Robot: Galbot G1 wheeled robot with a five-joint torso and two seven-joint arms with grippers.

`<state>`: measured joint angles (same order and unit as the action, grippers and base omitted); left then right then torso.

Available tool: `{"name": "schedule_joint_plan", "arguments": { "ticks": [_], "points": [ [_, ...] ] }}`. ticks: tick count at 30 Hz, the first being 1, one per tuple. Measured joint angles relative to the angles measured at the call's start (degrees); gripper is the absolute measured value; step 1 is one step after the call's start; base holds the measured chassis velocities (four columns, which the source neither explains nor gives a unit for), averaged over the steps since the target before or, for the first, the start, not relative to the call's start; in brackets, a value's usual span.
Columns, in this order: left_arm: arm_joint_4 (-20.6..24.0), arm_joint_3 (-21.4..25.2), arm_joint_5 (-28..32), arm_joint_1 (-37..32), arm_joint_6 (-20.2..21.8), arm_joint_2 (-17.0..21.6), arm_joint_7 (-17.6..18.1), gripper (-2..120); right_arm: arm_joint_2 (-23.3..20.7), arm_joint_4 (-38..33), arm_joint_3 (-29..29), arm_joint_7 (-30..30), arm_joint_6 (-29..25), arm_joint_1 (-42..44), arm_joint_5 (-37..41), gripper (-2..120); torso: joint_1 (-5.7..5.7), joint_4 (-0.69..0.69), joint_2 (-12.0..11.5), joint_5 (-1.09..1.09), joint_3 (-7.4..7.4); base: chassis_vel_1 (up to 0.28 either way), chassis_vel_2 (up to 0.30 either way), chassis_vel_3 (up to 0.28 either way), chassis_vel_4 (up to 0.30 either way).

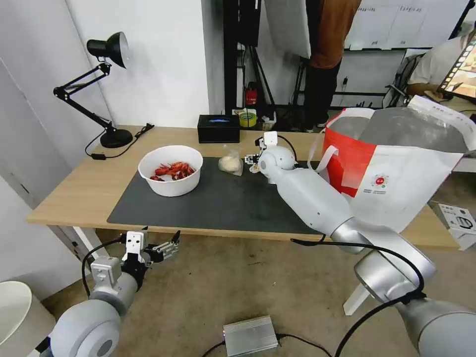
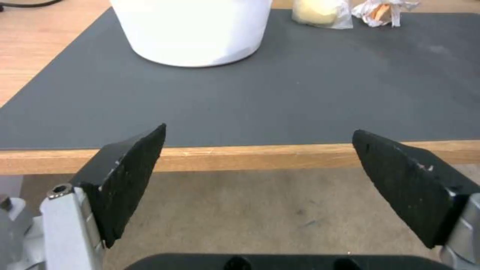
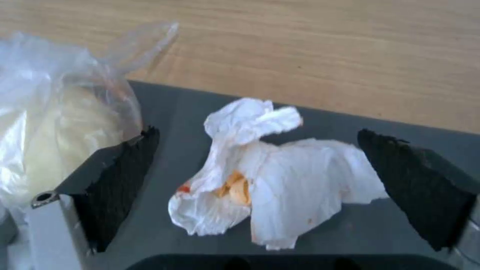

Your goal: Pick up the trash from the table and place it into the takeout bag.

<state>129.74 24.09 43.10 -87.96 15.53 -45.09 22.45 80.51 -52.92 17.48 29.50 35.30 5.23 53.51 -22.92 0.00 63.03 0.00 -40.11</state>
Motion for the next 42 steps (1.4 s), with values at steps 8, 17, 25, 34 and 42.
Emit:
{"name": "schedule_joint_plan", "arguments": {
  "ticks": [8,17,25,34,42],
  "points": [
    [0.3,0.0,0.0,0.0,0.0,-0.1,0.0,100,0.0,0.3,0.1,0.5,0.8,0.3,0.1,100,0.00,0.00,0.0,0.00,0.00,0.000,0.000,0.000,0.000],
    [0.7,0.1,-0.3,-0.6,0.0,-0.8,0.0,100,0.4,1.6,-0.2,1.0,1.4,0.7,0.4,99,0.01,0.00,0.0,0.00,0.00,0.000,0.000,0.000,0.000],
    [0.9,0.1,-0.4,-0.8,0.0,-1.0,0.0,100,0.1,1.6,-0.5,1.1,1.5,1.4,0.6,70,0.01,0.00,0.0,0.00,0.01,0.000,0.000,0.000,0.000],
    [1.0,0.1,-0.4,-0.8,-0.1,-1.2,0.0,100,-0.2,1.6,-0.6,1.1,1.4,1.5,0.7,37,0.01,0.00,0.0,0.00,0.01,0.000,0.000,0.000,0.000],
    [1.0,0.1,-0.4,-0.8,-0.1,-1.2,0.1,100,-0.8,0.2,-0.8,1.3,1.3,2.1,1.0,11,0.00,0.00,0.0,0.00,0.00,0.000,0.000,0.000,0.000]
  ]
}}
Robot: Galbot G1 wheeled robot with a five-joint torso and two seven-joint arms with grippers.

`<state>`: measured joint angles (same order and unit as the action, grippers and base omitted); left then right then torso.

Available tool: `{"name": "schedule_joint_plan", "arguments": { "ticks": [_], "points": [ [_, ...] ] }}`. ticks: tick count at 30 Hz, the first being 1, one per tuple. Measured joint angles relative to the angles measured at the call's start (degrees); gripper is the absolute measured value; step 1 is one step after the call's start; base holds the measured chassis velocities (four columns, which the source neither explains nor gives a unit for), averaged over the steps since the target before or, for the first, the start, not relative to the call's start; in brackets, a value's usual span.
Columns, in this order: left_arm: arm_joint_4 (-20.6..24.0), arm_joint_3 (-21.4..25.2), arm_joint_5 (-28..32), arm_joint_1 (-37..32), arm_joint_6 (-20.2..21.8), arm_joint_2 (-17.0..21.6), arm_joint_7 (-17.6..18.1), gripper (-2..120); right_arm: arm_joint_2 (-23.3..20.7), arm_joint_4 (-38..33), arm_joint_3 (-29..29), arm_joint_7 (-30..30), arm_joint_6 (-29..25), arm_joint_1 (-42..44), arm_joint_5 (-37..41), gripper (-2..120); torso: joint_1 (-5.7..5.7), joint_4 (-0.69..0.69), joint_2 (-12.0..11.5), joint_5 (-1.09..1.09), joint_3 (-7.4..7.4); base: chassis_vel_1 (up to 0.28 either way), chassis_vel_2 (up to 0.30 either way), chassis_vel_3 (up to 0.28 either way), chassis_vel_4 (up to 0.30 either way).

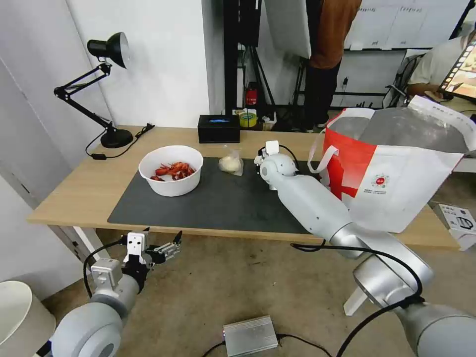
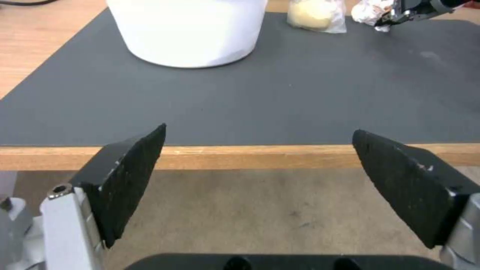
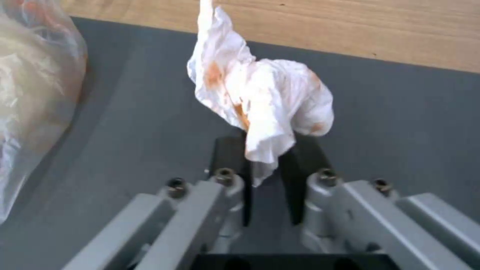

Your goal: Pick up the trash from the table and place it into the takeout bag.

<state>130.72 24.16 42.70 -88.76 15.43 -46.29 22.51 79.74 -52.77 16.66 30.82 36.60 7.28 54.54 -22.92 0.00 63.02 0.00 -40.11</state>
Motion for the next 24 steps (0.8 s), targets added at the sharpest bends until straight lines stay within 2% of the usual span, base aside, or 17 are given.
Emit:
{"name": "schedule_joint_plan", "arguments": {
  "ticks": [3,4,8,9,12,14,16,17,19,24],
  "points": [
    [0.0,0.0,0.0,0.0,0.0,0.0,0.0,100,-1.6,-4.3,-0.3,1.0,0.0,1.0,1.5,0,0.00,0.00,0.0,0.00,0.00,0.000,0.000,0.000,0.000],
    [0.0,0.0,0.0,0.0,0.0,0.0,0.0,100,-1.6,-4.3,-0.3,1.0,0.0,1.0,1.5,0,0.00,0.00,0.0,0.00,0.00,0.000,0.000,0.000,0.000],
    [0.6,0.2,0.0,-0.2,0.0,0.0,0.1,100,-5.6,-12.4,-0.7,2.5,-0.1,2.2,4.2,0,0.00,-0.01,0.0,0.00,0.00,0.000,0.000,0.000,0.000],
    [0.6,0.2,0.0,-0.2,0.0,0.0,0.1,100,-5.6,-12.4,-0.7,2.5,-0.1,2.2,4.2,0,0.00,-0.01,0.0,0.00,0.00,0.000,0.000,0.000,0.000],
    [0.9,0.9,-0.2,-1.2,0.0,-0.4,0.2,100,-8.4,-19.2,-1.6,4.0,0.1,3.5,6.0,0,0.00,-0.01,0.0,0.01,0.00,0.000,0.000,0.000,0.000],
    [1.0,0.9,-0.4,-1.4,0.0,-0.5,0.2,100,-9.0,-21.0,-1.8,4.5,0.2,3.8,6.5,0,0.00,-0.01,0.0,0.00,0.00,0.000,0.000,0.000,0.000],
    [1.2,0.9,-0.8,-1.5,-0.1,-0.7,0.2,100,-11.1,-28.0,-2.6,6.7,0.7,4.7,9.2,0,0.00,0.00,0.0,0.00,0.01,0.000,0.000,0.000,0.000],
    [1.2,0.9,-0.8,-1.5,-0.1,-0.7,0.2,100,-11.1,-28.0,-2.6,6.7,0.7,4.7,9.2,0,0.00,0.00,0.0,0.00,0.01,0.000,0.000,0.000,0.000],
    [1.4,0.8,-0.9,-1.3,-0.1,-0.7,0.2,100,-12.7,-32.8,-2.9,8.8,1.0,4.9,11.3,0,0.00,0.00,0.0,0.00,0.01,0.000,0.000,0.000,0.000],
    [1.8,0.8,-0.7,-1.3,-0.1,-0.3,0.2,100,-15.8,-39.8,-4.0,12.6,1.1,4.4,14.1,0,0.00,0.00,0.0,0.00,0.01,0.000,0.000,0.000,0.000]
  ]
}}
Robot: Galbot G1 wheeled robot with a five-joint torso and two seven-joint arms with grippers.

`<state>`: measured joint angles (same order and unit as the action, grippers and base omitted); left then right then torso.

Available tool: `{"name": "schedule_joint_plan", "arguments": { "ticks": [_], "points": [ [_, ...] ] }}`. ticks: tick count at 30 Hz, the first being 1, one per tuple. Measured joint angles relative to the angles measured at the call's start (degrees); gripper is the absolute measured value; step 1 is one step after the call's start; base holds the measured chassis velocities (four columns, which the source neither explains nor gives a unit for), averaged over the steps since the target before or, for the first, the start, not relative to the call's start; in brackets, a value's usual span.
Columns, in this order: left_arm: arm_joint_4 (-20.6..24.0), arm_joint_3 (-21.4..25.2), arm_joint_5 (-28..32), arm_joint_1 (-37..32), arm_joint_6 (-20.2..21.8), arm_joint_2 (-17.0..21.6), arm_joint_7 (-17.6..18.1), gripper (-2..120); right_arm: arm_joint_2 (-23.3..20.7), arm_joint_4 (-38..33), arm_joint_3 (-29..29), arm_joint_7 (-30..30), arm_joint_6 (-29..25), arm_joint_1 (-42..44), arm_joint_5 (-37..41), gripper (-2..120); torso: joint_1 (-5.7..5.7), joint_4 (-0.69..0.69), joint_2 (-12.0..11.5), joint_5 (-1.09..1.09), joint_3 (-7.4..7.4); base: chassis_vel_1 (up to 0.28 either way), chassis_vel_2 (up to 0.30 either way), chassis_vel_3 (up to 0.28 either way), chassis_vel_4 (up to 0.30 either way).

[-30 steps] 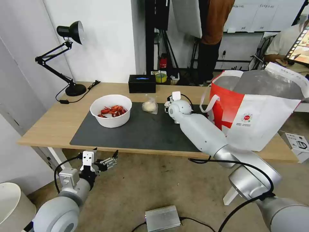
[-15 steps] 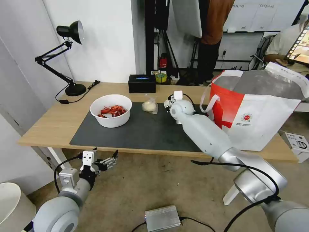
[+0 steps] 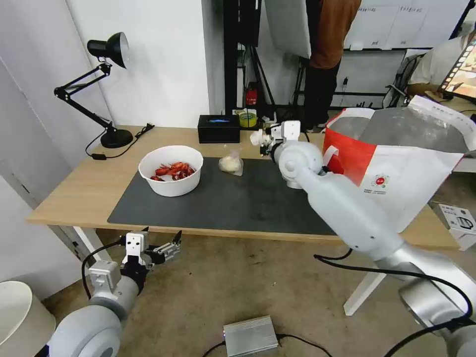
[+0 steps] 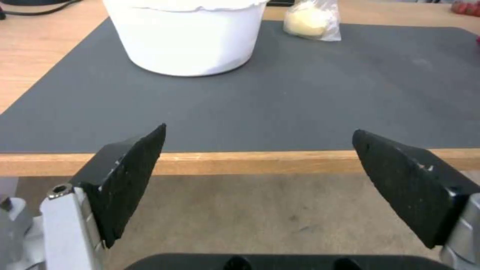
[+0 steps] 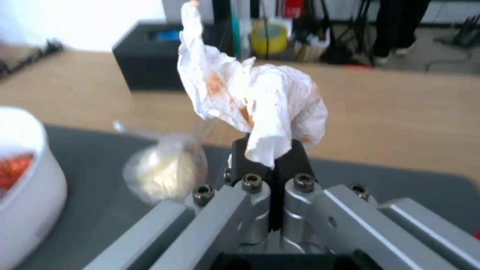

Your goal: Pick up the trash from the table and place it into the takeout bag.

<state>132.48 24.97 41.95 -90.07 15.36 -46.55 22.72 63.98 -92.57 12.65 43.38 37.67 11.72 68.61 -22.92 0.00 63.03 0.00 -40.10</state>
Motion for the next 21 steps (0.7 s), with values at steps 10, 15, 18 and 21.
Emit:
{"name": "schedule_joint_plan", "arguments": {
  "ticks": [10,15,18,21],
  "points": [
    [1.1,0.8,-0.3,-1.4,0.1,-0.5,0.1,100,-9.3,-12.6,-3.3,6.1,0.9,-0.7,8.2,0,0.00,0.00,0.0,0.01,0.00,0.000,0.000,0.000,0.000],
    [1.3,1.1,-0.4,-1.7,0.1,-0.8,0.1,100,-16.0,-18.1,-6.2,8.7,1.7,-0.8,13.0,0,0.00,0.00,0.0,0.01,0.00,0.000,0.000,0.000,0.000],
    [1.4,1.1,-0.7,-1.9,0.1,-1.0,0.1,100,-21.2,-21.2,-8.6,10.2,2.1,-0.5,16.5,0,0.00,0.00,0.0,0.01,0.00,0.000,0.000,0.000,0.000],
    [1.6,1.0,-0.8,-1.9,0.1,-1.0,0.1,100,-24.1,-22.2,-10.4,10.6,2.3,0.1,18.0,0,0.00,0.00,0.0,0.01,0.00,0.000,0.000,0.000,0.000]
  ]
}}
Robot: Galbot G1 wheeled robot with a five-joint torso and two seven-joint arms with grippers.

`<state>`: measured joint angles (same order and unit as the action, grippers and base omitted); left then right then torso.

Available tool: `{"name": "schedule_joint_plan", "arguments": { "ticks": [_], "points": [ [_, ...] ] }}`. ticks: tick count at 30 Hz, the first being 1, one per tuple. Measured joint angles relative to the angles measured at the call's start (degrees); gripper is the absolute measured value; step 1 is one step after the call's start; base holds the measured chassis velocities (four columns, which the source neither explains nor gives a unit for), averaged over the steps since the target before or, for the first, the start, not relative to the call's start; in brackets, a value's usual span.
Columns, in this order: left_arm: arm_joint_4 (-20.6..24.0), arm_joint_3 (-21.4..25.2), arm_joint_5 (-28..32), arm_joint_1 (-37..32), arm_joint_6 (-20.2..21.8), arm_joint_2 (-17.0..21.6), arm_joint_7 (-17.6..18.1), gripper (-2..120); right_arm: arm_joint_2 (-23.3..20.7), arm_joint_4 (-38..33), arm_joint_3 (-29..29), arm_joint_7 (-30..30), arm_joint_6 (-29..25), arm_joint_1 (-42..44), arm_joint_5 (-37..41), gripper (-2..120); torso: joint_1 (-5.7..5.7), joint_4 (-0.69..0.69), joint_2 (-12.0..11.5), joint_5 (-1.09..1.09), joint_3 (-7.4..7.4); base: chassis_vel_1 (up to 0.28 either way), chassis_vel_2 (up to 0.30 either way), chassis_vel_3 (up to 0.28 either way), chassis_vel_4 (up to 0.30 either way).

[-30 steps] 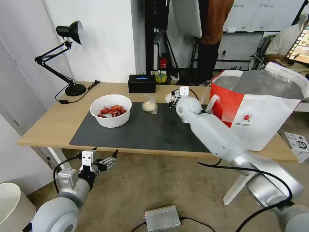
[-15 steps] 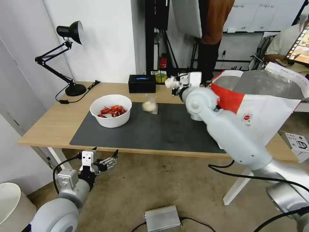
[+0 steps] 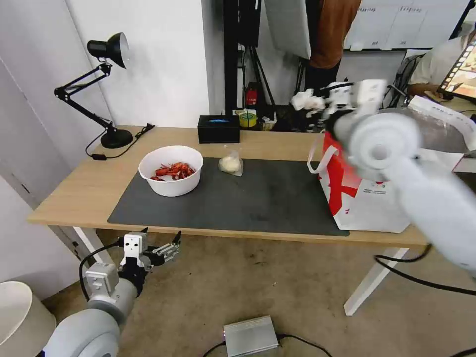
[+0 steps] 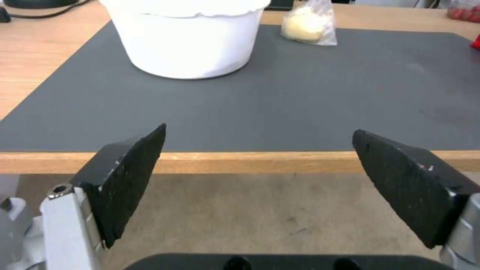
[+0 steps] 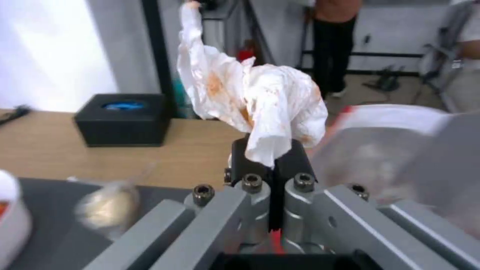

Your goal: Pick up the trash from the table and place it into the takeout bag.

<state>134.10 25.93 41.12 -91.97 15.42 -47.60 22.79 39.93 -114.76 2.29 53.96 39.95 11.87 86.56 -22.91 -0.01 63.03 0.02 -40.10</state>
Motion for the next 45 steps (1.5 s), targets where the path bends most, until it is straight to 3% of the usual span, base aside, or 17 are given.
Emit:
{"name": "schedule_joint_plan", "arguments": {
  "ticks": [4,11,31,45],
  "points": [
    [0.4,-0.4,-0.1,0.1,0.0,0.2,0.0,100,-5.1,-0.5,-4.4,0.1,0.1,2.9,2.1,0,0.00,0.00,0.0,0.00,0.00,0.000,0.000,0.000,0.000],
    [0.5,-1.1,-0.1,0.6,0.0,0.4,-0.2,100,-9.4,1.8,-10.4,-0.8,0.1,9.8,2.9,0,0.00,0.00,0.0,0.00,0.00,0.000,0.000,0.000,0.000],
    [0.7,-1.3,0.1,0.9,0.0,0.6,-0.4,100,-8.8,5.4,-12.5,0.1,0.1,12.9,4.9,0,0.00,0.01,0.0,-0.02,-0.01,0.000,0.000,0.000,0.000],
    [0.7,-1.3,0.3,1.3,0.0,0.5,-0.5,100,-9.4,4.2,-14.2,0.8,0.3,14.8,6.9,48,0.00,0.01,0.0,-0.02,-0.01,0.000,0.000,0.000,0.000]
  ]
}}
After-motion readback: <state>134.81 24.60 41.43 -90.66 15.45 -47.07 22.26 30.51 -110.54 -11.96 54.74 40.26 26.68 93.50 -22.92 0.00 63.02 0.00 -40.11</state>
